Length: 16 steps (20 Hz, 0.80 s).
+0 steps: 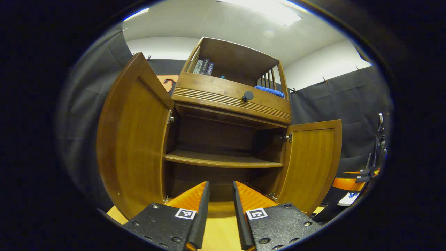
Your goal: Open the right door of the double-door shoe cabinet with the right hand, and open the left door with the left hand.
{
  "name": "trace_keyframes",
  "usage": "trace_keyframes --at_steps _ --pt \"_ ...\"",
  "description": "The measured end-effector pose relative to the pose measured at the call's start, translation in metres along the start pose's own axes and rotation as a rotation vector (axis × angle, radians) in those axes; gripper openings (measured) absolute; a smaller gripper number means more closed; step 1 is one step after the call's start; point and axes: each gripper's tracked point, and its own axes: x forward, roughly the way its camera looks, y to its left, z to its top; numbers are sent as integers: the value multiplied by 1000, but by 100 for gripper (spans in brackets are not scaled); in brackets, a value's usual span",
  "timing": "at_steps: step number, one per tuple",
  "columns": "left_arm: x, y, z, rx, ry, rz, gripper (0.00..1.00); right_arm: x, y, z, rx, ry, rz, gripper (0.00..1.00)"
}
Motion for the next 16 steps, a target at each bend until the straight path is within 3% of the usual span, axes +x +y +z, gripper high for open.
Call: trace_keyframes --at_steps 4,6,8,16 --pt "5 7 -6 -21 0 41 81 -6 -6 -3 3 6 -25 98" --pt "-1 13 -4 -38 -10 75 95 -5 -5 -5 14 8 -26 98" --pt "-3 22 -7 -51 -5 101 91 -1 -4 -6 24 9 -20 98" --pt "-16 38 -7 -26 -3 144 94 6 12 -5 10 4 15 98"
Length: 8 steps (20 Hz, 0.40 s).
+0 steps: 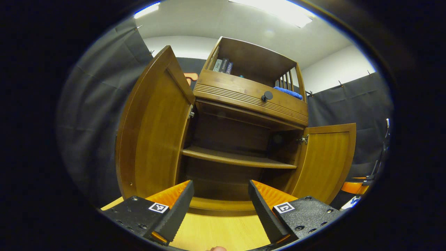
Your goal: Open the right door of the double-door shoe cabinet with the right hand, and open the left door with the left hand.
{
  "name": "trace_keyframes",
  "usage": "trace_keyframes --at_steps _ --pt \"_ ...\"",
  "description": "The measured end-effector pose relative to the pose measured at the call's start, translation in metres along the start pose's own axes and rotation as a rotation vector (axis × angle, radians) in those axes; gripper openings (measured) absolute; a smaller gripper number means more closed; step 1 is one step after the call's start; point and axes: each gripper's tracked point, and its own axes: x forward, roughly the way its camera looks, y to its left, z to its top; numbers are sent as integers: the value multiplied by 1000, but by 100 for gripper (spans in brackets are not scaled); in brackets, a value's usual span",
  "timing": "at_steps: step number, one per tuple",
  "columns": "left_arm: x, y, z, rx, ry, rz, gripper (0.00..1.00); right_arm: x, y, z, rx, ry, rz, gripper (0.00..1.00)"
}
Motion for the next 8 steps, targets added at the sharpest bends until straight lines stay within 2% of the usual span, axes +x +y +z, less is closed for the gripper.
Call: trace_keyframes --at_steps 1,2,3,8 --pt "-1 0 1 3 -3 -1 92 0 2 1 -3 0 3 98" --pt "0 -1 2 6 -6 -2 94 0 3 0 -5 1 6 89" --pt "-1 -1 3 11 -9 -3 92 0 4 0 -7 0 7 89" --pt "-3 -2 6 51 -21 1 94 -4 3 -3 12 4 9 89"
